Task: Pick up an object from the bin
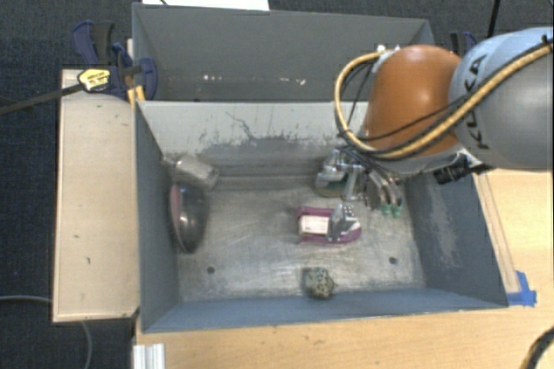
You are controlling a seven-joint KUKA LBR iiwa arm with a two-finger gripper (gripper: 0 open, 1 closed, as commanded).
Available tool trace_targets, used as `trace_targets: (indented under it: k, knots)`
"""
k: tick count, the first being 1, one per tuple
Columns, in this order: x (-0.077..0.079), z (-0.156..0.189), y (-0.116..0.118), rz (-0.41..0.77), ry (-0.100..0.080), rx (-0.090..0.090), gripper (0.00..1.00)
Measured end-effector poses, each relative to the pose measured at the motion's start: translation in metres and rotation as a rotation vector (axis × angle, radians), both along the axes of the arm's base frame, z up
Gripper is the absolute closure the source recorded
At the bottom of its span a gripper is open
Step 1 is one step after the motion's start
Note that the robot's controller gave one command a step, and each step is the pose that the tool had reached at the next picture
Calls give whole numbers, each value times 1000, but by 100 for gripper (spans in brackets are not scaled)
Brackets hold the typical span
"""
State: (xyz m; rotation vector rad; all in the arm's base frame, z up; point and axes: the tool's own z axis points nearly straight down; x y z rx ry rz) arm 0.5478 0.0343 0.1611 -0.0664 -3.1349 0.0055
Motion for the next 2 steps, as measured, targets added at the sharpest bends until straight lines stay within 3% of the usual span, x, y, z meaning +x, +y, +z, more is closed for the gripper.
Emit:
trace_targets:
  k: [1, 2]
  knots:
    - [-6, -88, -50, 366, -15, 5, 0]
    - [-4, -86, -50, 361, -21, 4, 100]
